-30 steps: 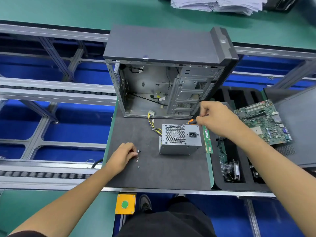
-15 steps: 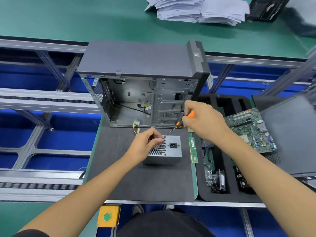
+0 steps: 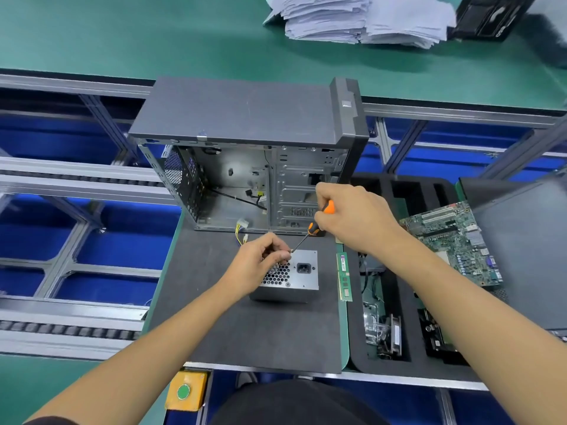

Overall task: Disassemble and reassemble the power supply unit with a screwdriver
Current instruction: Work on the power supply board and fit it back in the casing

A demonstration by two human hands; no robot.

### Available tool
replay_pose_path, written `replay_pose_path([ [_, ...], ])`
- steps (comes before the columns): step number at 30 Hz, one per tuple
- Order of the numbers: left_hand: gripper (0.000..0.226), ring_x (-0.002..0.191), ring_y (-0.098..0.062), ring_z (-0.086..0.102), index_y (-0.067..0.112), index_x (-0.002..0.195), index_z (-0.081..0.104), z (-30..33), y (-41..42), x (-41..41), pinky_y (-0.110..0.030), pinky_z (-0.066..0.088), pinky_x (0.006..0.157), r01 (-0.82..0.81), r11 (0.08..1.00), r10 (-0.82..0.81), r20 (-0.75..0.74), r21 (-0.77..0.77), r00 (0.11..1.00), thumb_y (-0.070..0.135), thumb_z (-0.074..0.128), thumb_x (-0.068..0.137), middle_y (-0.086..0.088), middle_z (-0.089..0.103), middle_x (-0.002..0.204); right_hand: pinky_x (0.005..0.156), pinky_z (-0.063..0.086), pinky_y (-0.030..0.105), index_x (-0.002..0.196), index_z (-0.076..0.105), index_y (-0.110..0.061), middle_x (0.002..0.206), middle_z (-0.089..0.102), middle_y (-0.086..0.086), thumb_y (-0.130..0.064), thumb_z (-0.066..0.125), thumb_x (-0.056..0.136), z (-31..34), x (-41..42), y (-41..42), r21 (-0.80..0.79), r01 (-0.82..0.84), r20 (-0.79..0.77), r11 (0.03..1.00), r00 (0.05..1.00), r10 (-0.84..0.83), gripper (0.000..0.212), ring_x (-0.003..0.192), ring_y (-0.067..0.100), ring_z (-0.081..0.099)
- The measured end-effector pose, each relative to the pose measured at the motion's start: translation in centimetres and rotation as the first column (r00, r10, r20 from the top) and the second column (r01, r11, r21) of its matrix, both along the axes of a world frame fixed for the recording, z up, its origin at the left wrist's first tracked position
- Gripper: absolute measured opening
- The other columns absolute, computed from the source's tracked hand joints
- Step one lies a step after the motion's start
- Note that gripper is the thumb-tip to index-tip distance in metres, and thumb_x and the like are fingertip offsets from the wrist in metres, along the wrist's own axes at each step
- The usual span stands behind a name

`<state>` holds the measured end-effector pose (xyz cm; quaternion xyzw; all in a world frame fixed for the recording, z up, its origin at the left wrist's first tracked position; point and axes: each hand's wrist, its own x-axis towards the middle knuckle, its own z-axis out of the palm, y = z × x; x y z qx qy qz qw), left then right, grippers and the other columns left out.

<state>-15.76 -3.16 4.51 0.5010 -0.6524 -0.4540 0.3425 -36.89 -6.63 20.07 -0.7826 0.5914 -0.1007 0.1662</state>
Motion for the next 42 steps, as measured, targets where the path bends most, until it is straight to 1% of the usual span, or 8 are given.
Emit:
replay_pose_path([
  [7, 0.007, 0.081, -0.011, 0.068, 0.021, 0.093, 0.066, 0.3, -0.2, -0.1, -0.017, 0.051, 0.073, 0.027, 0.999, -0.026, 0.045, -0.017, 0.999, 0.015, 0.069, 0.096, 0.007, 0.073, 0.086, 0.055, 0.029, 0.030, 0.074, 0.044, -0.026, 0.063, 0.054, -0.007, -0.031, 0.061, 0.082, 0.0, 0.1, -0.6, -0.021, -0.020, 0.011, 1.000, 1.000, 0.020, 0.019, 0.062, 0.007, 0.046],
  [17, 0.003, 0.076, -0.004, 0.064, 0.017, 0.096, 0.066, 0.2, -0.6, -0.3, -0.019, 0.050, 0.070, 0.033, 0.999, -0.034, 0.045, 0.007, 0.998, 0.016, 0.069, 0.097, 0.007, 0.070, 0.085, 0.054, 0.029, 0.029, 0.071, 0.041, -0.027, 0.064, 0.051, -0.007, -0.028, 0.060, 0.082, -0.2, 0.0, -1.4, -0.001, -0.013, 0.001, 1.000, 1.000, 0.013, 0.022, 0.061, 0.008, 0.045],
  [27, 0.012, 0.072, 0.000, 0.063, 0.023, 0.090, 0.064, 0.0, -1.0, -0.7, -0.014, 0.045, 0.067, 0.038, 0.998, -0.039, 0.038, 0.044, 0.999, 0.013, 0.069, 0.095, 0.009, 0.073, 0.083, 0.053, 0.028, 0.029, 0.072, 0.039, -0.026, 0.065, 0.054, -0.007, -0.030, 0.060, 0.082, -0.4, 0.2, -1.5, -0.008, -0.072, -0.028, 0.997, 0.997, 0.071, 0.024, 0.062, 0.007, 0.046],
  [30, 0.011, 0.069, 0.000, 0.057, 0.021, 0.087, 0.065, 0.0, -1.2, -0.9, -0.017, 0.040, 0.071, 0.073, 0.997, -0.072, 0.113, -0.002, 0.991, 0.013, 0.071, 0.093, 0.017, 0.069, 0.078, 0.052, 0.027, 0.030, 0.073, 0.040, -0.029, 0.061, 0.054, -0.008, -0.032, 0.060, 0.081, -0.5, 0.1, -1.4, -0.029, -0.131, -0.067, 0.991, 0.989, 0.129, 0.022, 0.060, 0.007, 0.048],
  [32, 0.011, 0.088, 0.005, 0.058, 0.025, 0.087, 0.066, -0.2, -1.2, -1.0, -0.027, 0.033, 0.090, 0.072, 0.995, -0.055, 0.219, -0.071, 0.974, 0.019, 0.073, 0.092, 0.019, 0.070, 0.090, 0.051, 0.026, 0.030, 0.075, 0.038, -0.030, 0.057, 0.049, -0.009, -0.033, 0.059, 0.082, -0.9, 0.2, -1.1, -0.054, -0.200, -0.120, 0.978, 0.974, 0.193, 0.023, 0.055, 0.006, 0.045],
  [34, 0.016, 0.115, 0.010, 0.043, 0.038, 0.082, 0.064, -0.4, -1.0, -1.2, -0.026, 0.015, 0.100, 0.048, 0.991, 0.000, 0.347, -0.129, 0.938, 0.029, 0.076, 0.088, 0.027, 0.065, 0.106, 0.050, 0.026, 0.029, 0.079, 0.037, -0.030, 0.056, 0.047, -0.008, -0.033, 0.058, 0.083, -1.5, 0.4, -0.8, -0.072, -0.272, -0.174, 0.959, 0.951, 0.257, 0.021, 0.052, 0.005, 0.043],
  [37, 0.011, 0.119, 0.002, 0.030, 0.040, 0.080, 0.067, -0.7, -0.9, -1.5, -0.025, 0.011, 0.097, 0.051, 0.987, 0.022, 0.434, -0.154, 0.901, 0.040, 0.077, 0.085, 0.036, 0.057, 0.121, 0.048, 0.028, 0.029, 0.083, 0.039, -0.029, 0.056, 0.046, -0.007, -0.033, 0.056, 0.086, -2.3, 0.5, -0.7, -0.073, -0.330, -0.208, 0.941, 0.928, 0.309, 0.018, 0.052, 0.006, 0.044],
  [42, 0.012, 0.117, -0.004, 0.026, 0.045, 0.078, 0.067, -0.9, -1.2, -2.0, -0.030, 0.011, 0.096, 0.089, 0.992, -0.030, 0.516, -0.090, 0.856, 0.044, 0.078, 0.083, 0.032, 0.051, 0.126, 0.048, 0.024, 0.029, 0.083, 0.038, -0.027, 0.057, 0.045, -0.007, -0.036, 0.051, 0.087, -3.2, 0.8, -0.9, -0.053, -0.382, -0.222, 0.923, 0.905, 0.362, 0.016, 0.053, 0.008, 0.041],
])
